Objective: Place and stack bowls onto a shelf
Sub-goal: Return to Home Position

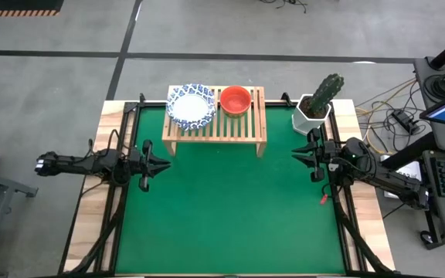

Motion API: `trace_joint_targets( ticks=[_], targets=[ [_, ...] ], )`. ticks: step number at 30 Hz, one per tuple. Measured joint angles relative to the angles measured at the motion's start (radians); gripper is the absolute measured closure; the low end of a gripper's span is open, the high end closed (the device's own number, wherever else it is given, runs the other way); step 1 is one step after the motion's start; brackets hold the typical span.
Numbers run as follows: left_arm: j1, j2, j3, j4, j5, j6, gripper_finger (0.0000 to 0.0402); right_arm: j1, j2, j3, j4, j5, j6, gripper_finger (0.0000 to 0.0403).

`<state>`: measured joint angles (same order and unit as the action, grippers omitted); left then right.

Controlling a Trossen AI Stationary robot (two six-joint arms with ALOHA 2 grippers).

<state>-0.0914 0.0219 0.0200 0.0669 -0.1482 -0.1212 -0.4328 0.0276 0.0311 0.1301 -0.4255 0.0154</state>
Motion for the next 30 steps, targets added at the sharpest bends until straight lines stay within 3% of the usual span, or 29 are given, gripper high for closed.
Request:
trace_joint_targets(
  ticks=[30],
  targets=[
    [0.000,0.000,0.000,0.000,0.000,0.000,0.0365,0.009,-0.027,0.001,0.002,0.001,0.000,0.0332]
  ],
)
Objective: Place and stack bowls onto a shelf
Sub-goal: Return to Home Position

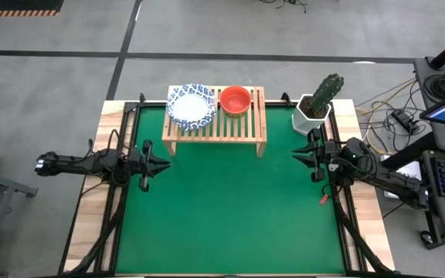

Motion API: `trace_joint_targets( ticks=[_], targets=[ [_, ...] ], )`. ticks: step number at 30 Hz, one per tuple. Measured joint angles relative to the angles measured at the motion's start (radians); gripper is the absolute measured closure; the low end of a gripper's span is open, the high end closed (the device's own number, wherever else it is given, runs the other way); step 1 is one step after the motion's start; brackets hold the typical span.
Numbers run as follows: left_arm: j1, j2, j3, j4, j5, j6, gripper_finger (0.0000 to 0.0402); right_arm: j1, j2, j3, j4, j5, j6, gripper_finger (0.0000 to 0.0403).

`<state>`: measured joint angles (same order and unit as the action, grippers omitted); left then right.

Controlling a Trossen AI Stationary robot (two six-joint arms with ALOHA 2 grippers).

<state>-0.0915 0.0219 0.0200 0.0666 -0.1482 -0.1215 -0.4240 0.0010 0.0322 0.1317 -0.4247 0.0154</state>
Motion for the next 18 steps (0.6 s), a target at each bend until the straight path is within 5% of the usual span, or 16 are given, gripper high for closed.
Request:
trace_joint_targets(
  ticks=[18],
  targets=[
    [0.000,0.000,0.000,0.000,0.000,0.000,0.0365,0.000,0.020,0.000,-0.004,0.000,0.000,0.0332]
  ],
)
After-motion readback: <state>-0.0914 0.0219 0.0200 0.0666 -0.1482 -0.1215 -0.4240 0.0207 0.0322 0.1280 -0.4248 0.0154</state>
